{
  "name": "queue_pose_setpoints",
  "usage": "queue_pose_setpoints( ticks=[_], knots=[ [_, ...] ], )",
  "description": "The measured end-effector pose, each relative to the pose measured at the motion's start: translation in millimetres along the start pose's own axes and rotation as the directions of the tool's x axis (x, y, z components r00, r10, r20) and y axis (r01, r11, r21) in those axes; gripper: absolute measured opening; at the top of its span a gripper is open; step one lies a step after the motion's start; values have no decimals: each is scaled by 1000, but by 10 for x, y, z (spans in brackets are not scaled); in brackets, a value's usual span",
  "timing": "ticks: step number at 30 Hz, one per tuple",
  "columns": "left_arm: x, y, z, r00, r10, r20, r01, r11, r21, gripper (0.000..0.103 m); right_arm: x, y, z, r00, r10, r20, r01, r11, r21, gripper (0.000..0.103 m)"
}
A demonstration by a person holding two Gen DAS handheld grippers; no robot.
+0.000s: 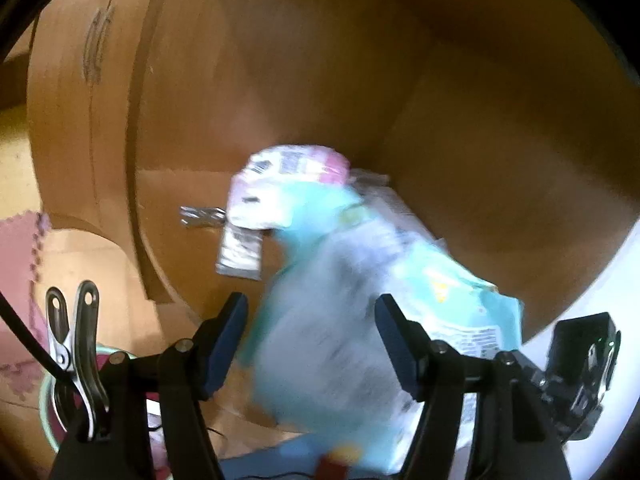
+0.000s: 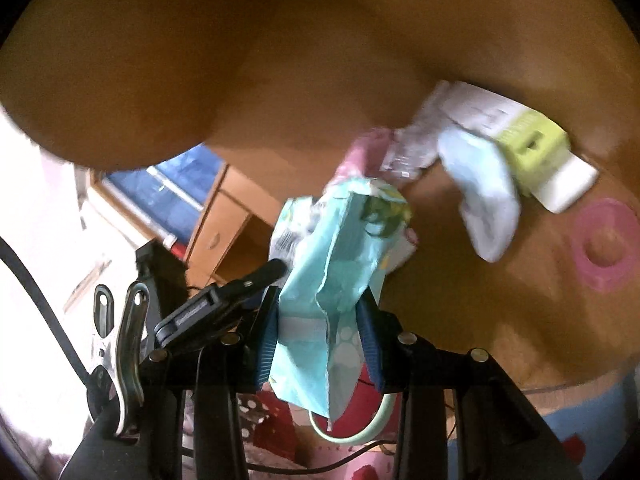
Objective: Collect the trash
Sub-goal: 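Lift the wipes package off the shelf with the right tool toward the bin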
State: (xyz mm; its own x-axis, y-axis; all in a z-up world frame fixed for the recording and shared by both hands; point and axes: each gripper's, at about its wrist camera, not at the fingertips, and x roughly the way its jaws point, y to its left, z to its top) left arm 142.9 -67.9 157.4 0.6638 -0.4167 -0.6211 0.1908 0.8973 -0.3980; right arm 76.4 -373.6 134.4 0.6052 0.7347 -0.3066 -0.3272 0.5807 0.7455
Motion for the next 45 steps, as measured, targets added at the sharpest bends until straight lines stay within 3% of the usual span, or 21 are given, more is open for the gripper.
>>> queue_pose_setpoints(
  ticks=[4,11,20,28,32,38,45],
  knots=[
    [-104,-48,-54,1000,8,30,-9,1000,13,69,14,147,-27,1000,-5,-2,5,996,-85,38],
    [-386,-38,-171,998,37,44,-38,999,22,62,-3,279,-70,1000,23,7,-22,992,-122,38],
    [-1101,78,-384,992,94,79,-91,995,-35,62,47,620,-221,995,95,-36,-99,983,-155,38],
    [-1906,125,-690,964,232,128,-227,972,-52,62,208,1014,-510,980,153,-128,-175,966,-189,38],
    [-2165,238,-836,951,292,104,-286,956,-68,62,341,1228,-643,967,188,-173,-221,955,-198,38],
    [-2322,615,-1013,942,329,72,-317,938,-138,62,699,1508,-861,958,124,-257,-190,949,-250,38],
    [-2060,1151,-1157,941,340,-6,-333,920,-205,62,1190,1533,-1105,939,-18,-344,-100,941,-322,38]
  ],
)
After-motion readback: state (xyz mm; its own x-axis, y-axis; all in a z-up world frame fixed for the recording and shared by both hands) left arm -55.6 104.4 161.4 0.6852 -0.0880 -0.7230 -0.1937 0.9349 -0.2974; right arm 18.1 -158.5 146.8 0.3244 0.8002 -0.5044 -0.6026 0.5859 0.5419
